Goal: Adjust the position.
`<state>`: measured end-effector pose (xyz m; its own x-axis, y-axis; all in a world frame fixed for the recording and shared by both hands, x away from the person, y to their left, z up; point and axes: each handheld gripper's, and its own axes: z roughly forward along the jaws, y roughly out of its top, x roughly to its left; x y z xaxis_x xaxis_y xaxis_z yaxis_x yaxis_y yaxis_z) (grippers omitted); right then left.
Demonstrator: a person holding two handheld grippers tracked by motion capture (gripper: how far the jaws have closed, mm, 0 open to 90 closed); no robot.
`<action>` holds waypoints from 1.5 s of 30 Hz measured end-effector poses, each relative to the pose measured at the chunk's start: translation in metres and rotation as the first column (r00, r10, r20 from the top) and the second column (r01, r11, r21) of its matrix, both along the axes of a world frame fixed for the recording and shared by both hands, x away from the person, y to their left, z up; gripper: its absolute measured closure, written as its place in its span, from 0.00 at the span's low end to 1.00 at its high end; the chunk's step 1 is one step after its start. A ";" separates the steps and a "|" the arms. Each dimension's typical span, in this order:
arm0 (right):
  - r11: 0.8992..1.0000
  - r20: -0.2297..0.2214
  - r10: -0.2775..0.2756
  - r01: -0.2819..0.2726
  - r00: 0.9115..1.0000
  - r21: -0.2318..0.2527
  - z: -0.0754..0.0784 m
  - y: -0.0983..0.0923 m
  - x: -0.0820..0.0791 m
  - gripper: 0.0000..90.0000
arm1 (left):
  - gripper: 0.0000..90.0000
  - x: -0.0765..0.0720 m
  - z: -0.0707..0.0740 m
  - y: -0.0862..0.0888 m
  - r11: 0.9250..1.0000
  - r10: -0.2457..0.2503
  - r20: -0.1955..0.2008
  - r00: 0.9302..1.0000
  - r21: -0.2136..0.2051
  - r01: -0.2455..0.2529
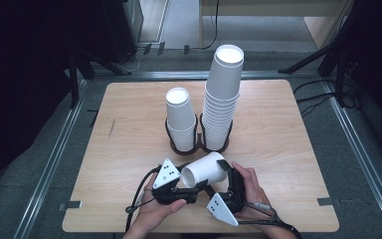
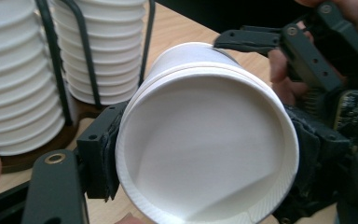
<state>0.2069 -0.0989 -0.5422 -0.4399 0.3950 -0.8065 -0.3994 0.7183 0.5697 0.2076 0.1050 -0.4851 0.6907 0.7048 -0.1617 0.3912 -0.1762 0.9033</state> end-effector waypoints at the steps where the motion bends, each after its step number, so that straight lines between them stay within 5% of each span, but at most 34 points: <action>1: 1.000 0.000 0.004 -0.004 1.000 0.001 0.000 0.000 0.000 0.00 | 0.27 0.000 0.000 0.001 1.000 0.006 0.002 1.000 -0.001 -0.006; 6: 0.999 -0.021 0.010 -0.009 1.000 0.035 0.005 -0.002 -0.003 0.00 | 0.27 0.001 0.000 0.004 1.000 0.027 0.018 0.999 -0.010 -0.027; 14: 0.986 -0.109 0.039 -0.021 0.993 0.165 0.016 -0.003 -0.010 0.00 | 0.27 0.000 0.003 0.010 0.997 0.066 0.063 0.996 -0.030 -0.065; 23: 0.935 -0.235 0.067 0.021 0.970 0.355 0.024 -0.007 -0.010 0.00 | 0.27 -0.003 0.011 0.020 0.990 0.107 0.120 0.987 -0.104 -0.095; 27: 0.919 -0.255 0.068 0.039 0.965 0.393 0.025 -0.008 -0.009 0.00 | 0.27 -0.005 0.012 0.022 0.986 0.119 0.144 0.982 -0.132 -0.100; 35: 0.902 -0.268 0.072 0.052 0.961 0.428 0.029 -0.009 -0.010 0.00 | 0.27 -0.005 0.011 0.025 0.977 0.152 0.179 0.972 -0.176 -0.121; 43: 0.853 -0.313 0.120 0.064 0.942 0.519 0.035 -0.012 -0.011 0.00 | 0.27 -0.005 0.007 0.023 0.968 0.205 0.248 0.947 -0.195 -0.159; 45: 0.842 -0.324 0.131 0.068 0.937 0.536 0.037 -0.013 -0.011 0.00 | 0.26 -0.006 0.007 0.023 0.967 0.205 0.247 0.947 -0.198 -0.157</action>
